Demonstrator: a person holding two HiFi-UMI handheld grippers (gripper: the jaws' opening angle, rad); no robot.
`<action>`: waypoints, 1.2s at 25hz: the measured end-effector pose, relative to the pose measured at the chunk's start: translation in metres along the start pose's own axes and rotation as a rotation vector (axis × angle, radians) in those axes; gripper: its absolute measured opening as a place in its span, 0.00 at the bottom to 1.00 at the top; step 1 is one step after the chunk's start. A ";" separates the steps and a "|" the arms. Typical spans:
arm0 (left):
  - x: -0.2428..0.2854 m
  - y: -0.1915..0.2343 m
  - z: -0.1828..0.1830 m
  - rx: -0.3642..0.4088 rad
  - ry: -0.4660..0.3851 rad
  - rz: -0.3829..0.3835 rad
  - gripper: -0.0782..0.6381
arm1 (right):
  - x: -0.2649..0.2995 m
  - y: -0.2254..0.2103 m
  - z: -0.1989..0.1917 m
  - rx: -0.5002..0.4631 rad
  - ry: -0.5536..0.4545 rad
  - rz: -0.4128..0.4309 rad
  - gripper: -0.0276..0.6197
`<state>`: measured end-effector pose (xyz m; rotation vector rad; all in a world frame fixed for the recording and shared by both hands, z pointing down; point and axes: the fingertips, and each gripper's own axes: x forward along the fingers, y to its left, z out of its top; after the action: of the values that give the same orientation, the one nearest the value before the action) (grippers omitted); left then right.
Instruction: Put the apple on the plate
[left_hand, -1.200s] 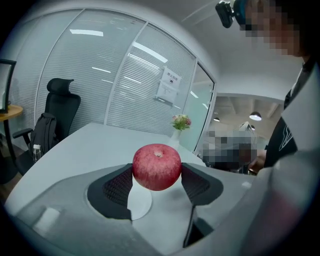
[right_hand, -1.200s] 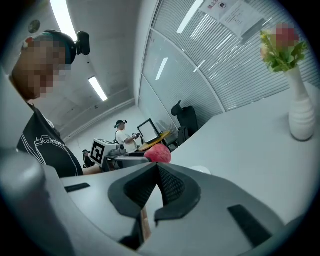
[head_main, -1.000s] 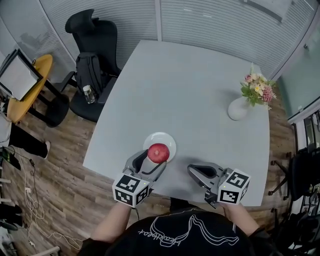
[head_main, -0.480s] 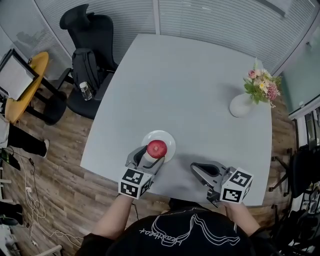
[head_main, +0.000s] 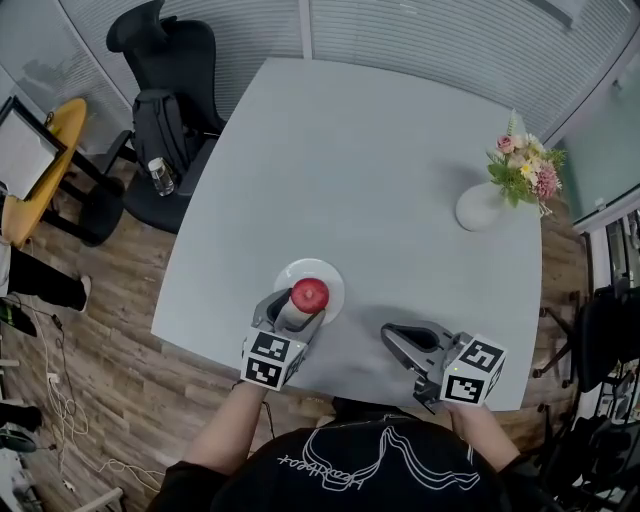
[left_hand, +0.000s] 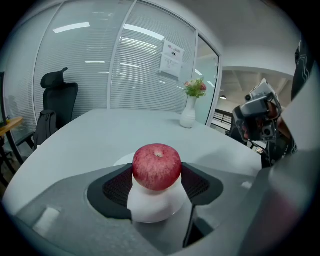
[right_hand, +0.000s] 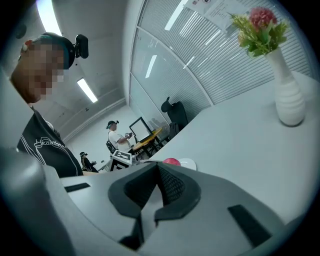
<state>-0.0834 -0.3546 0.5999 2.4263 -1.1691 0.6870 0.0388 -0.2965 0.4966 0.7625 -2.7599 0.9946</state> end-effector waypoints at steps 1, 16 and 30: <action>0.002 0.001 -0.002 0.001 0.005 0.002 0.55 | 0.001 -0.001 0.000 0.001 0.001 0.000 0.06; 0.012 0.007 -0.013 0.029 0.027 0.021 0.55 | 0.010 -0.004 -0.003 0.000 0.045 0.020 0.06; 0.006 0.004 -0.008 0.036 0.020 0.025 0.55 | 0.009 0.007 -0.011 -0.013 0.068 0.022 0.06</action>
<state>-0.0855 -0.3563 0.6099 2.4321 -1.1914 0.7441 0.0270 -0.2889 0.5032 0.6846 -2.7201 0.9864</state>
